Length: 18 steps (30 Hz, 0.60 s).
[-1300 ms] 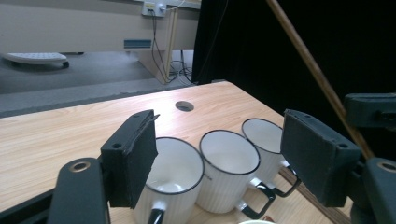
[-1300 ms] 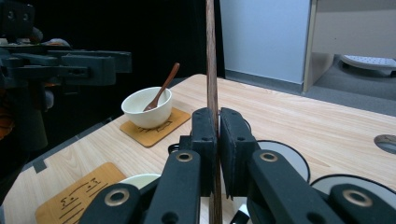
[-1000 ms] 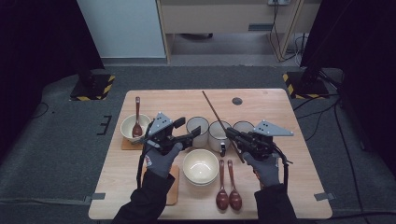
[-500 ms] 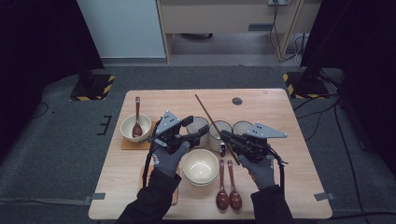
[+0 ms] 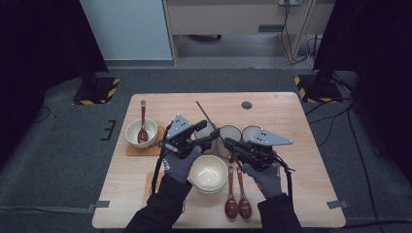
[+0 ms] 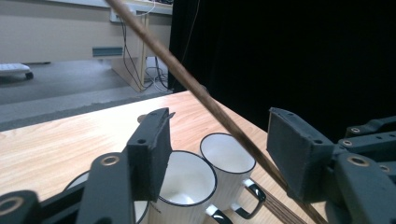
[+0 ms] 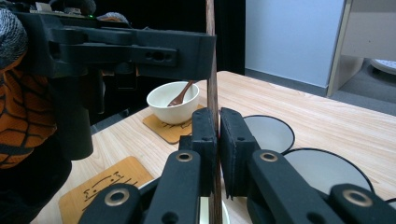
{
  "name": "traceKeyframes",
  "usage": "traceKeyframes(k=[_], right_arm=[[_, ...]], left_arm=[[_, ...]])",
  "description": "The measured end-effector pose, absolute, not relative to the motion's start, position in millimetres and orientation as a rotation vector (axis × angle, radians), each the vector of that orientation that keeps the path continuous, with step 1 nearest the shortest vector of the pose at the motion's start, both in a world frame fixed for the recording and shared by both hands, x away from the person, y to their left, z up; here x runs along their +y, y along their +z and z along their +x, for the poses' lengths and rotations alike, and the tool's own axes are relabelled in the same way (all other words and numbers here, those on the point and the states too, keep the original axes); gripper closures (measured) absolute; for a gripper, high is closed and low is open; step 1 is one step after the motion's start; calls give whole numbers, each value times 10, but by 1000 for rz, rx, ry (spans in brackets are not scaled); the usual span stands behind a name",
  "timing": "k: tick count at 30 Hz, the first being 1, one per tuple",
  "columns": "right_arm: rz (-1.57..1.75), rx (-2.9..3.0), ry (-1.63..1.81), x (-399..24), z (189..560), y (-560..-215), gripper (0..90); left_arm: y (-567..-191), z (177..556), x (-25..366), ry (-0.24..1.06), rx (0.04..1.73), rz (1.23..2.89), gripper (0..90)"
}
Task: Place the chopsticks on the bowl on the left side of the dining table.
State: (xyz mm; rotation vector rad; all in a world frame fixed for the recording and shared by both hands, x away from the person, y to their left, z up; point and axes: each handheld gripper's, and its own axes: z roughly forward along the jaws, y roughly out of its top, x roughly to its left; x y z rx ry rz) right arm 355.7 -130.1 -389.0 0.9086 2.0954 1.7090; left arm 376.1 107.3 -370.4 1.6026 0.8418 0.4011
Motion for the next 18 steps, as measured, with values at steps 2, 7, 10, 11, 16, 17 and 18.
traceKeyframes(k=[2, 7, 10, 11, 16, 17, 18], right_arm=[[906, 2099, 1708, -1290, 3557, -3893, 850], [901, 2099, 1714, -1265, 3553, -3889, 850], [897, 2106, 1715, -1247, 3552, -3894, 850], [896, 2107, 1716, -1240, 3551, -3896, 850], [892, 2114, 1715, -1212, 3549, -3900, 850], [892, 2117, 1714, -1209, 3550, -3902, 850], [892, 2118, 1715, -1203, 3549, -3904, 850]], left_arm=[[-3699, 3752, 1064, 405, 845, 1605, 431], [-3693, 3728, 1054, 412, 854, 1608, 527], [-3687, 3720, 1058, 410, 862, 1605, 586], [-3685, 3715, 1057, 412, 864, 1605, 607], [-3683, 3695, 1048, 413, 863, 1598, 673], [-3678, 3689, 1044, 407, 864, 1590, 684], [-3674, 3685, 1041, 405, 863, 1590, 695]])
